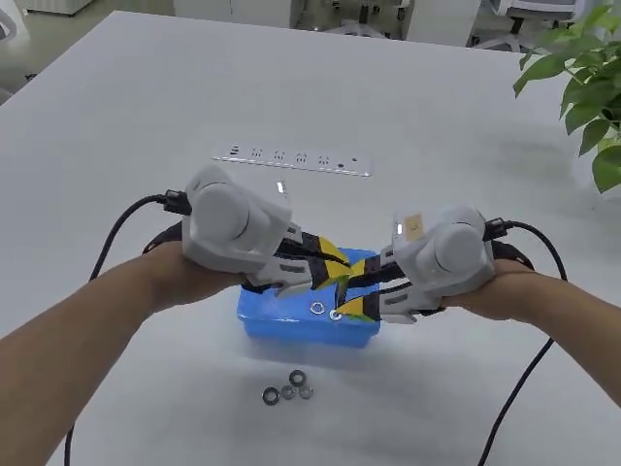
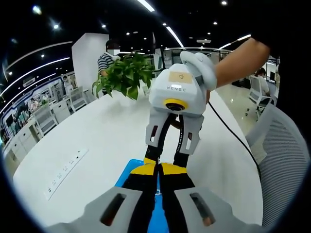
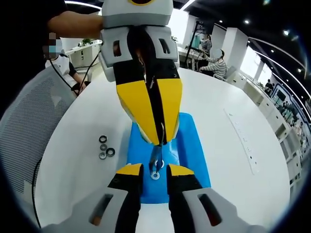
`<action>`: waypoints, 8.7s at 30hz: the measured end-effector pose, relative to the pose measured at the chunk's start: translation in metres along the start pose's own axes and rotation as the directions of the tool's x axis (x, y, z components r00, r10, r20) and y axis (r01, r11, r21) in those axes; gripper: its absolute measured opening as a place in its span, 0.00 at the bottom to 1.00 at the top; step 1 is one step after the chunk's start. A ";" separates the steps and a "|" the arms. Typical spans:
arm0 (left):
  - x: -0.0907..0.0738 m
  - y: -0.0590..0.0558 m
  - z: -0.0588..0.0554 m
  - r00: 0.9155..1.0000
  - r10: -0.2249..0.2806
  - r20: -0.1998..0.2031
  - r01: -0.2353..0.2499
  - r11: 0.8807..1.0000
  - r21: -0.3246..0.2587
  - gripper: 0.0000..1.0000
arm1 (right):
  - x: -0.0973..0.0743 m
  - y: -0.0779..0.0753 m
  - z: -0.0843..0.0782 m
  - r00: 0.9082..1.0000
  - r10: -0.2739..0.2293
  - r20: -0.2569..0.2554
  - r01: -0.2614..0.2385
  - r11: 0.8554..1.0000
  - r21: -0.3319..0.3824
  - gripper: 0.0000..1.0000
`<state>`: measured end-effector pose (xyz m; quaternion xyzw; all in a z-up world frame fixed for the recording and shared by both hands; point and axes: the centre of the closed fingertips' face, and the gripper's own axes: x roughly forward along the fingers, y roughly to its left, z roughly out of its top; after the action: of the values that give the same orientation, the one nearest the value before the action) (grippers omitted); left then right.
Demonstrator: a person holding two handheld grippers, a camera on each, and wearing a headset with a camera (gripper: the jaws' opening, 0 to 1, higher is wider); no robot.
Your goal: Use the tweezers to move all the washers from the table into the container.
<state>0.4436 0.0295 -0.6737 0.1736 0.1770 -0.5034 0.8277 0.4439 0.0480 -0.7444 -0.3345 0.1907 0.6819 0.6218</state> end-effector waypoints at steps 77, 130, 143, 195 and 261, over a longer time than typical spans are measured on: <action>-0.050 -0.052 0.006 1.000 0.001 -0.025 -0.003 0.999 -0.050 0.05 | -0.062 0.063 -0.005 0.979 -0.193 0.060 0.167 0.940 0.297 1.00; -0.038 -0.077 -0.035 0.998 -0.046 -0.036 0.041 0.993 -0.114 0.05 | -0.038 0.093 0.000 0.996 -0.073 0.052 0.058 0.968 0.244 0.89; -0.039 -0.081 -0.035 0.997 -0.060 -0.043 0.055 0.994 -0.095 0.05 | -0.021 0.097 0.008 0.999 0.019 0.048 -0.025 0.991 0.133 0.69; -0.039 -0.084 -0.034 0.996 -0.082 -0.041 0.078 0.992 -0.097 0.05 | 0.029 0.105 0.017 0.979 0.199 -0.047 -0.204 0.970 -0.132 0.10; -0.079 -0.078 -0.050 0.999 0.041 0.017 -0.038 0.984 -0.173 0.82 | -0.013 0.065 0.053 0.988 0.156 -0.011 -0.157 0.981 -0.115 0.09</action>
<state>0.3345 0.0797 -0.6889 0.0995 0.2078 -0.4714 0.8513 0.3685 0.0643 -0.7085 -0.3548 0.1773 0.7382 0.5457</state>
